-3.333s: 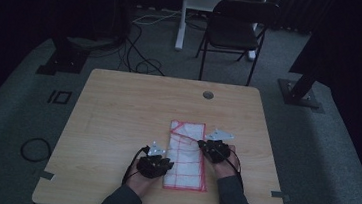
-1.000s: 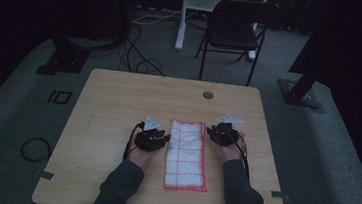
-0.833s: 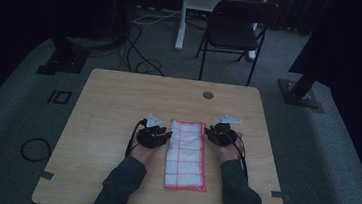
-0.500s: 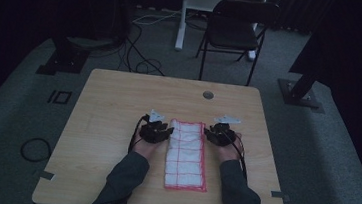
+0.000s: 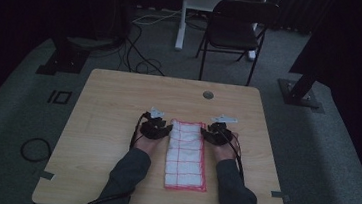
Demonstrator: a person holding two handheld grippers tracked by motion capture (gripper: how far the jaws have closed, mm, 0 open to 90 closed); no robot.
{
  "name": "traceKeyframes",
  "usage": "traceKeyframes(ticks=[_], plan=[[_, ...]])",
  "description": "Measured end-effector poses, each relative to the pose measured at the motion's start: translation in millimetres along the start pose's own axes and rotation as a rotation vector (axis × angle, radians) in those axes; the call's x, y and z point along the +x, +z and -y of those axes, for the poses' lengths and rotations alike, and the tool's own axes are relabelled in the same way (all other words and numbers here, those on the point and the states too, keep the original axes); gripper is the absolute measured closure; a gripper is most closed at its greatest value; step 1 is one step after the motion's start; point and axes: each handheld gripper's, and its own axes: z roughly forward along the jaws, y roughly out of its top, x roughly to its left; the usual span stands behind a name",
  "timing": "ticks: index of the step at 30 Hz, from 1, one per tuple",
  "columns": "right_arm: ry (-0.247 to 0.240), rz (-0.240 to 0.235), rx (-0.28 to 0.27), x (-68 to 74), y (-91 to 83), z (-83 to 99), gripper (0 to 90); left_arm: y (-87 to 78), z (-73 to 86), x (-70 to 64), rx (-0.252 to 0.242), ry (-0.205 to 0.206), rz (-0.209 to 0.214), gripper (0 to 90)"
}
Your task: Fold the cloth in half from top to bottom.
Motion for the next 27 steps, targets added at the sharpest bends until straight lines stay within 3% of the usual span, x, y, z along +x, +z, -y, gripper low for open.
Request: traceKeyframes(ticks=[11, 21, 27], plan=[[0.005, 0.011, 0.030, 5.4, 16.2, -0.9, 58.2, 12.7, 4.4, 2.2, 0.018, -0.023, -0.006, 61.0], [0.077, 0.061, 0.027, 0.8, 25.6, -2.8, 56.5, 19.6, 2.7, 0.6, 0.036, -0.041, -0.016, 60.8], [0.074, 0.086, 0.009, 3.2, 26.0, -7.6, 56.9, 22.0, 2.9, -0.3, 0.040, -0.052, -0.017, 60.8]])
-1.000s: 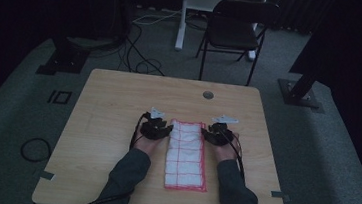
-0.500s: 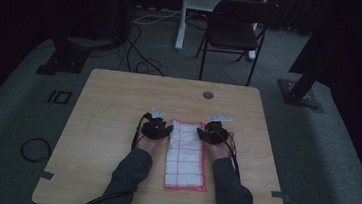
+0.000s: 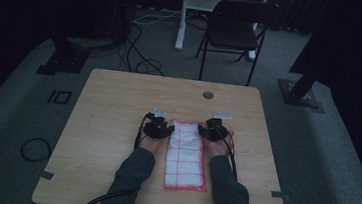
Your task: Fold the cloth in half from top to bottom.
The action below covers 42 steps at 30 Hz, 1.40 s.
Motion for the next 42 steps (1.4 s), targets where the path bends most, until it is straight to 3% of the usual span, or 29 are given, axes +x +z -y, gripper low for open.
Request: traceKeyframes(ticks=[8, 12, 14, 25, 30, 34, 37, 42], plan=[[-0.016, -0.005, 0.042, 4.1, 7.4, -5.5, 63.5, 0.6, -0.7, 0.0, 0.007, 0.007, 0.000, 60.8], [-0.060, -0.015, 0.049, 8.2, 8.7, -5.9, 83.9, 1.4, -1.6, -0.4, 0.009, 0.008, -0.002, 60.8], [-0.045, -0.021, 0.040, 6.2, 7.3, -6.8, 89.8, 1.4, -1.8, -0.5, 0.011, 0.009, -0.004, 60.8], [-0.014, 0.022, 0.040, -3.5, -0.7, -4.9, 90.0, 2.1, -2.7, -0.2, 0.012, 0.010, -0.010, 59.9], [0.014, -0.010, 0.040, -5.6, 1.8, -5.0, 66.8, 3.7, -4.1, -1.9, 0.015, 0.013, -0.017, 59.4], [0.025, -0.010, 0.058, -5.4, 7.4, -4.2, 60.2, 6.0, -4.3, -4.9, 0.008, 0.021, -0.020, 56.9], [0.030, -0.001, 0.064, -3.9, 8.1, -5.3, 59.9, 7.2, -4.8, -7.1, 0.010, 0.035, -0.030, 56.8], [0.028, -0.024, 0.077, -1.1, 7.3, -5.9, 75.8, 7.4, -6.5, -9.1, 0.026, 0.034, -0.039, 61.0]])
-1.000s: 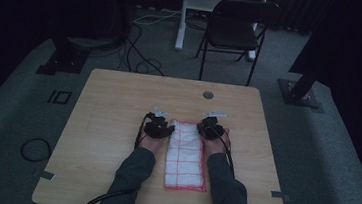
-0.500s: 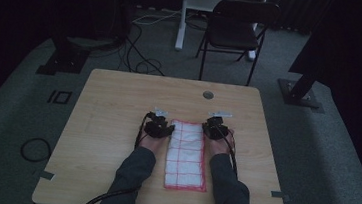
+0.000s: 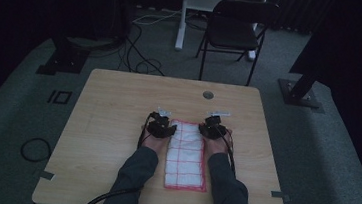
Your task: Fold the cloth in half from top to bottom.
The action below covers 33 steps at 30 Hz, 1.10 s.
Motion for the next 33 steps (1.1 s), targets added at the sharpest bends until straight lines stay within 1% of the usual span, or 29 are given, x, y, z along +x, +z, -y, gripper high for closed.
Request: traceKeyframes(ticks=[1, 2, 4, 6, 7, 8, 10, 11, 12, 13, 14, 18, 24, 27, 30, 33], plan=[[0.005, -0.013, 0.004, -0.2, 0.1, -0.4, 79.5, 0.2, -1.7, -0.8, 0.014, -0.005, 0.005, 63.8], [0.008, -0.024, 0.007, -0.4, 0.5, -1.0, 82.6, 0.4, -2.6, -1.0, 0.023, -0.012, 0.017, 69.1], [0.004, -0.029, 0.011, 0.2, 1.0, -1.8, 84.6, 0.9, -4.3, -1.6, 0.040, -0.016, 0.023, 77.9], [-0.003, -0.025, 0.013, 1.1, 0.8, -2.2, 85.6, 0.9, -5.4, -3.1, 0.049, -0.011, 0.029, 85.7], [-0.003, -0.022, 0.013, 1.5, 0.7, -2.4, 85.9, 0.7, -6.5, -2.9, 0.052, -0.013, 0.031, 87.0], [-0.006, -0.020, 0.012, 1.9, 0.3, -2.8, 86.1, 0.1, -7.7, -2.3, 0.049, -0.020, 0.037, 87.6], [-0.012, -0.019, -0.006, 2.1, -1.9, -4.2, 86.2, -3.1, -10.4, -1.1, 0.035, -0.022, 0.044, 88.1], [-0.015, -0.020, -0.014, 2.3, -3.2, -4.9, 86.3, -5.7, -12.7, -0.4, 0.020, -0.029, 0.049, 88.3], [-0.015, -0.020, -0.014, 2.3, -3.2, -4.9, 86.3, -5.7, -12.7, -0.4, 0.020, -0.029, 0.049, 88.3], [-0.018, -0.022, -0.029, 2.5, -5.6, -6.3, 86.3, -9.5, -16.9, -0.2, 0.005, -0.026, 0.051, 88.3], [-0.027, -0.018, -0.050, 3.2, -9.5, -9.1, 86.3, -11.1, -19.1, -0.2, -0.001, -0.026, 0.052, 88.4], [-0.027, -0.016, -0.089, 2.7, -15.9, -14.7, 86.3, -17.3, -26.6, -0.2, -0.027, -0.021, 0.057, 88.6], [-0.026, -0.021, -0.112, 2.0, -20.8, -18.3, 86.3, -23.4, -31.5, -0.1, -0.051, -0.012, 0.065, 88.5], [-0.032, -0.026, -0.127, 3.0, -24.4, -19.7, 86.2, -27.0, -33.5, -2.1, -0.062, -0.004, 0.071, 88.5], [-0.037, -0.031, -0.140, 3.5, -28.7, -20.5, 86.2, -30.3, -35.1, -4.0, -0.070, 0.013, 0.077, 88.5], [-0.041, -0.034, -0.154, 2.9, -33.2, -21.5, 86.2, -34.8, -37.4, -4.4, -0.086, 0.017, 0.082, 88.5]])
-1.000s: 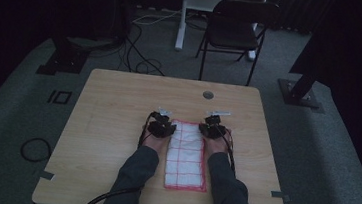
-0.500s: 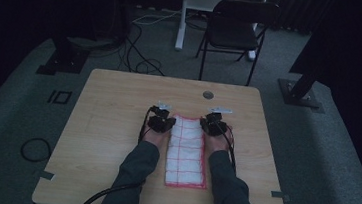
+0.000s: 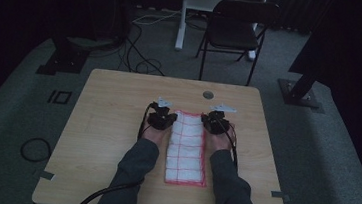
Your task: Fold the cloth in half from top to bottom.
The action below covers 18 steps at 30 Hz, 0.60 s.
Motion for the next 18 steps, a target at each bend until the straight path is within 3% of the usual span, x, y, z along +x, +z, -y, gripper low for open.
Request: traceKeyframes(ticks=[18], plan=[[-0.016, -0.047, -0.063, 2.7, -25.3, 5.4, 86.1, -25.7, 7.8, -7.7, -0.061, 0.027, 0.046, 88.3]])
